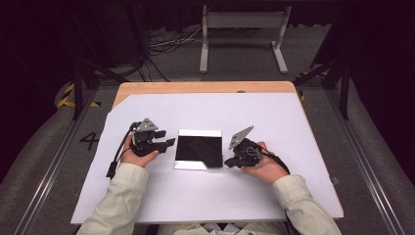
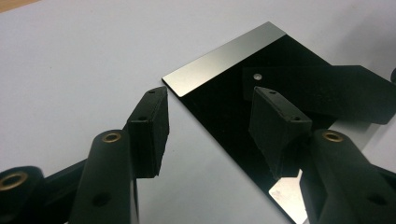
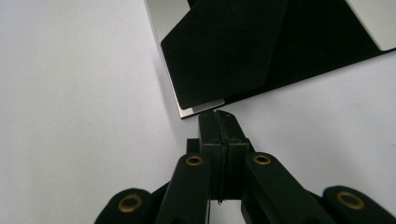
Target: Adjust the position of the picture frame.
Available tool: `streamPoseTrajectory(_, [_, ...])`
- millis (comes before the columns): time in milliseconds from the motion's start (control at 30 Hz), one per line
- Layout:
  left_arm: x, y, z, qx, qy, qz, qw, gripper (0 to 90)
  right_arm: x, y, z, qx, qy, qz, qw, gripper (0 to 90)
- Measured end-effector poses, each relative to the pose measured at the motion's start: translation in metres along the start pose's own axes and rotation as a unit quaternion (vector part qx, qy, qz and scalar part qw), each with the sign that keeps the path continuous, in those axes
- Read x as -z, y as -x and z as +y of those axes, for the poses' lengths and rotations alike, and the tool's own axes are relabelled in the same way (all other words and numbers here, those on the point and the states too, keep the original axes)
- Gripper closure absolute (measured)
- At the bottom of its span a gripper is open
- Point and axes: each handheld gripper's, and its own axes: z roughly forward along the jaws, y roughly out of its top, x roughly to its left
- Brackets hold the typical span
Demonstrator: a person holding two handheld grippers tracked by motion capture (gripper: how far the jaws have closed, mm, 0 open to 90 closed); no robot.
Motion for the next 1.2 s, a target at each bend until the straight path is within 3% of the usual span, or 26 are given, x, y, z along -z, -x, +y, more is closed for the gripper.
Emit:
streamPoseTrajectory(167, [0.002, 0.005, 0.001, -0.017, -0.001, 0.000, 0.9999, 47.8, 0.017, 0.001, -0.003, -0.014, 0.030, -0.016, 0.9993, 89.9])
streamPoseTrajectory(400, [0.006, 0.004, 0.000, -0.008, -0.005, -0.002, 1.0000, 48.7, 0.034, 0.002, -0.003, -0.031, 0.070, -0.036, 0.9964, 89.5])
streamPoseTrajectory(500, [0.007, 0.003, 0.001, 0.000, 0.000, -0.002, 1.0000, 49.5, 0.041, 0.004, -0.004, -0.052, 0.094, -0.062, 0.9923, 87.4])
streamPoseTrajectory(700, [0.010, 0.003, 0.001, 0.005, 0.004, 0.003, 1.0000, 49.8, 0.050, 0.009, -0.009, -0.085, 0.136, -0.076, 0.9841, 83.1])
streamPoseTrajectory(800, [0.013, 0.002, 0.001, 0.007, 0.010, 0.003, 0.9999, 49.9, 0.053, 0.010, -0.011, -0.093, 0.167, -0.083, 0.9781, 79.5])
streamPoseTrajectory(1000, [0.015, 0.002, 0.000, 0.001, 0.020, -0.005, 0.9998, 50.2, 0.057, 0.013, -0.016, -0.099, 0.216, -0.080, 0.9680, 69.4])
streamPoseTrajectory(1200, [0.015, 0.001, 0.001, -0.008, 0.022, -0.005, 0.9997, 50.1, 0.056, 0.013, -0.017, -0.113, 0.239, -0.065, 0.9622, 58.2])
